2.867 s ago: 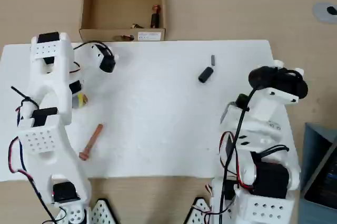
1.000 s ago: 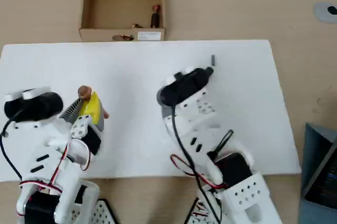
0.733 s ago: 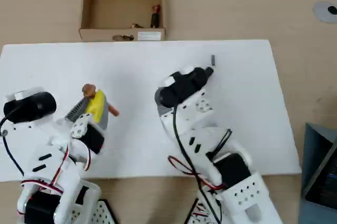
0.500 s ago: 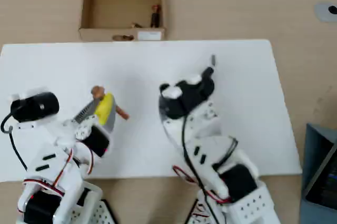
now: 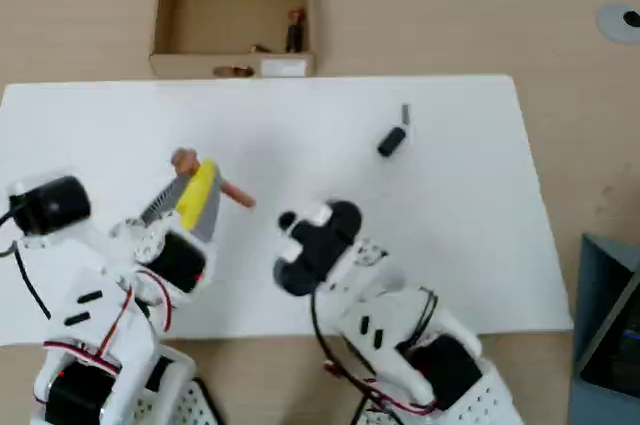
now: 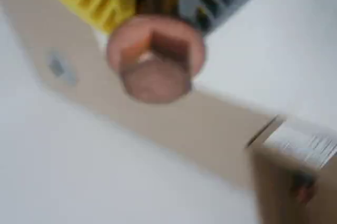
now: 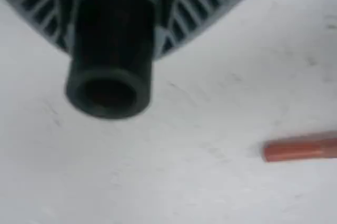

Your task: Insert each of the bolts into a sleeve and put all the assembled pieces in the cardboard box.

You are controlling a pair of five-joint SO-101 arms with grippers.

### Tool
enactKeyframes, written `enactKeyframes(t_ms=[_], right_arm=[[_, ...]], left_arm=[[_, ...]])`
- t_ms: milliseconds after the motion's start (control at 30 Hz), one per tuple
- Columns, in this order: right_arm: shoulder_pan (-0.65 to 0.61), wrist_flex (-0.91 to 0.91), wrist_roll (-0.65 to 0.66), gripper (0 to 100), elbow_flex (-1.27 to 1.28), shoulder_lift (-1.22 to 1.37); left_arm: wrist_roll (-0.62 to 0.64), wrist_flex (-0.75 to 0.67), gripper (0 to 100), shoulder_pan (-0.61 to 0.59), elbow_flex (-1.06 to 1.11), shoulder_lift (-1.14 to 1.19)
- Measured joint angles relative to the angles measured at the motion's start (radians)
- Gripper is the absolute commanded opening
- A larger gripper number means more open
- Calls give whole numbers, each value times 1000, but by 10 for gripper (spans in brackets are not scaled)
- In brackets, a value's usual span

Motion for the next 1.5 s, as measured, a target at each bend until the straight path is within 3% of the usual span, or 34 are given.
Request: enactKeyframes(t_ms=[300,633,1333,1500], right_arm=[[-15,2,101,9,0,0],[-15,0,123,9,0,0],[-15,-43,164,9,0,0],[-15,-43,164,9,0,2]], left_arm=[[-61,-35,2,98,15,-3],[-144,-35,2,115,81,0],[-144,-41,2,196,180,-6],[-135,54,2,227,176,-8]])
